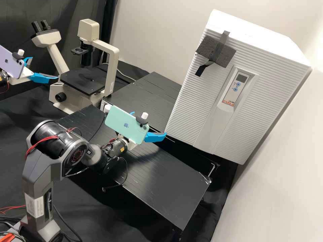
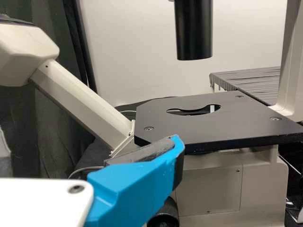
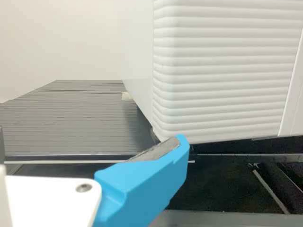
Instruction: Open the incubator door.
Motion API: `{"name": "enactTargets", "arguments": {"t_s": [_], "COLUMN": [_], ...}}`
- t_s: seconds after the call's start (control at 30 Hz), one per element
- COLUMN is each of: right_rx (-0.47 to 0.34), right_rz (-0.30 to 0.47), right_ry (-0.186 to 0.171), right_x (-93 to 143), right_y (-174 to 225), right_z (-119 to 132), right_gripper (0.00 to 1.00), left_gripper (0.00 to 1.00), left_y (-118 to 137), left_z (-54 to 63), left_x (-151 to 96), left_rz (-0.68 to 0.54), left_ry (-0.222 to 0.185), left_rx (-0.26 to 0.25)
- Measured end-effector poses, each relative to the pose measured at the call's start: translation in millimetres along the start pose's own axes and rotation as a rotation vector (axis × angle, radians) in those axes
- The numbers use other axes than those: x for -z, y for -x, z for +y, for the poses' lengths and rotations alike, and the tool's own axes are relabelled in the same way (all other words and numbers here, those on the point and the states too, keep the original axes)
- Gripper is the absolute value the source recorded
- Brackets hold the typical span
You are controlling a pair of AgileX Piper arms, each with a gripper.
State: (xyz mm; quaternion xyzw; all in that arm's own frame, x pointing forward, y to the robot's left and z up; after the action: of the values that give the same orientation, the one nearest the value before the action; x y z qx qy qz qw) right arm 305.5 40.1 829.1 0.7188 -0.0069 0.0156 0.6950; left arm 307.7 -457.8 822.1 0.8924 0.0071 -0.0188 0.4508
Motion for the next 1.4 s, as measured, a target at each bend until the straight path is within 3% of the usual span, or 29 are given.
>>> {"name": "enactTargets", "arguments": {"t_s": [0.43,0.63,0.97,1.4], "right_rx": [-0.020,-0.143,-0.386,-0.445], "right_rz": [-0.001,0.027,0.109,0.064], "right_ry": [0.000,-0.002,-0.050,-0.050], "right_x": [-0.2,9.2,50.6,68.2], "right_y": [1.2,9.7,9.4,-16.4], "right_z": [6.2,41.9,103.6,139.3], "right_gripper": [1.00,1.00,1.00,1.00], "left_gripper": [1.00,1.00,1.00,1.00], "left_y": [0.0,0.0,0.0,0.0], "left_z": [0.0,0.0,0.0,0.0], "left_x": [0.0,0.0,0.0,0.0], "left_rz": [0.000,0.000,0.000,0.000], "left_ry": [0.000,0.000,0.000,0.000], "left_rx": [0.000,0.000,0.000,0.000]}}
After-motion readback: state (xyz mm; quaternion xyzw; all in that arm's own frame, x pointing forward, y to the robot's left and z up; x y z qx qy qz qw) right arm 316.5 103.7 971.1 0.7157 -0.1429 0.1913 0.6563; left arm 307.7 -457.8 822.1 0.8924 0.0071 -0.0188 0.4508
